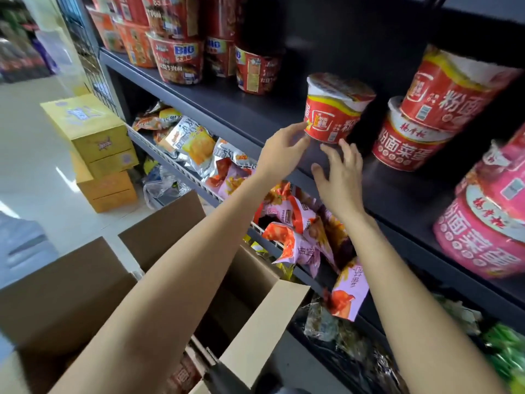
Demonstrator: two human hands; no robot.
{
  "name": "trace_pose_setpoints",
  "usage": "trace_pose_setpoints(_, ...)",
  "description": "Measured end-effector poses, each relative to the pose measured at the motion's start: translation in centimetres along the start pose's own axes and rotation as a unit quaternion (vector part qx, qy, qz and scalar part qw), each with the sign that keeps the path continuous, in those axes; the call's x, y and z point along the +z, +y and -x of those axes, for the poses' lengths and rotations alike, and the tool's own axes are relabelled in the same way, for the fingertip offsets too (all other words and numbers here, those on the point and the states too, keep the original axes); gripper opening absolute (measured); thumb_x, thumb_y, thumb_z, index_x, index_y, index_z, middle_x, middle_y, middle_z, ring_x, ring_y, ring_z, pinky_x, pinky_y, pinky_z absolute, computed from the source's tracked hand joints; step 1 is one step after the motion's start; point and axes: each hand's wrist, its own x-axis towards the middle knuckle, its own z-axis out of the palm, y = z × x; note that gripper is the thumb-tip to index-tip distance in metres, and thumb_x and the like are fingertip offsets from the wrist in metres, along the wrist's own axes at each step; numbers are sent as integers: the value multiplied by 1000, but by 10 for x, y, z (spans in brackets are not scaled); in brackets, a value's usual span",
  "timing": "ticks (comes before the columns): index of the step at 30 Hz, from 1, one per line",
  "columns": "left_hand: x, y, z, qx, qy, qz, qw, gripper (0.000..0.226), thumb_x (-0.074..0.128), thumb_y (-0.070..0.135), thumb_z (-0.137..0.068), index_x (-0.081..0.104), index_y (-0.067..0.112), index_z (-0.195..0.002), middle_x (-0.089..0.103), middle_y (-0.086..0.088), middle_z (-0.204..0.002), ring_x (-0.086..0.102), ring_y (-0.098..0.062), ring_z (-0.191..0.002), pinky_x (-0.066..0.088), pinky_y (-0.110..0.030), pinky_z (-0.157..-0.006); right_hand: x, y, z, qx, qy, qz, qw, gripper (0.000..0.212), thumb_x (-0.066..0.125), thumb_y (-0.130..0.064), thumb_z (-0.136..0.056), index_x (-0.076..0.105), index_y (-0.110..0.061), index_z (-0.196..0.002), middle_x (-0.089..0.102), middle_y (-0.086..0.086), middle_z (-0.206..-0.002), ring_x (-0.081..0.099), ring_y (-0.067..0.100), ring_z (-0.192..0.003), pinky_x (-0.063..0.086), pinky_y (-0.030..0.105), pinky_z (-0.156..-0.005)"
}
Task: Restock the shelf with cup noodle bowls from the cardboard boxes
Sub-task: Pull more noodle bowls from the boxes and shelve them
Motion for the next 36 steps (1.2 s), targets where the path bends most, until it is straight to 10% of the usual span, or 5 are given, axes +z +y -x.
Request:
trace_pose_setpoints(4, -59, -43, 84, 87, 74, -120, 986, 38, 51, 19, -93, 54, 26, -130, 67, 10, -111, 65, -6, -91, 54, -32, -80, 10, -38, 52, -89, 5, -87, 992, 25, 49, -18, -97, 62, -14, -118, 64, 2, -118, 58, 18, -110, 47, 30, -92)
trace_pose_setpoints(8, -129, -114, 202, 11, 108, -301, 948, 27, 55, 26, -89, 64, 28, -115, 70, 10, -91, 65, -12, -78, 53, -31, -71, 56, -86, 115, -150, -95, -134, 975, 19, 51, -21, -92, 68, -22, -102, 73, -6, -83, 65, 12, -71, 48, 25, -64)
trace_pose_setpoints(19, -213, -283, 406, -505, 125, -337, 784, 84, 72, 40, -80, 29, 10, -146, 39, -23, -137, 35, -41, -127, 33, -46, -104, 263, -178, 274, -214, -512, -30, 831, 38, 52, -31, -94, 54, -17, -128, 56, 5, -127, 54, 27, -116, 50, 40, -90)
trace_pose_setpoints(25, -213, -316, 425, -488, 146, -289, 811, 63, 62, 10, -85, 33, 4, -142, 44, -23, -133, 44, -41, -122, 35, -44, -98, 363, -169, 311, -112, -547, 103, 824, 84, 54, -50, -90, 8, -15, -152, 6, 18, -158, 12, 40, -144, 23, 52, -113)
trace_pose_setpoints(36, -211, -329, 435, -459, 210, -222, 834, 63, 57, -1, -83, 37, 8, -141, 48, -11, -135, 54, -30, -118, 41, -41, -97, 450, -157, 279, -414, -540, 270, 681, 139, 86, -41, -59, -18, -26, -149, 2, 14, -159, 2, 32, -147, 4, 53, -116)
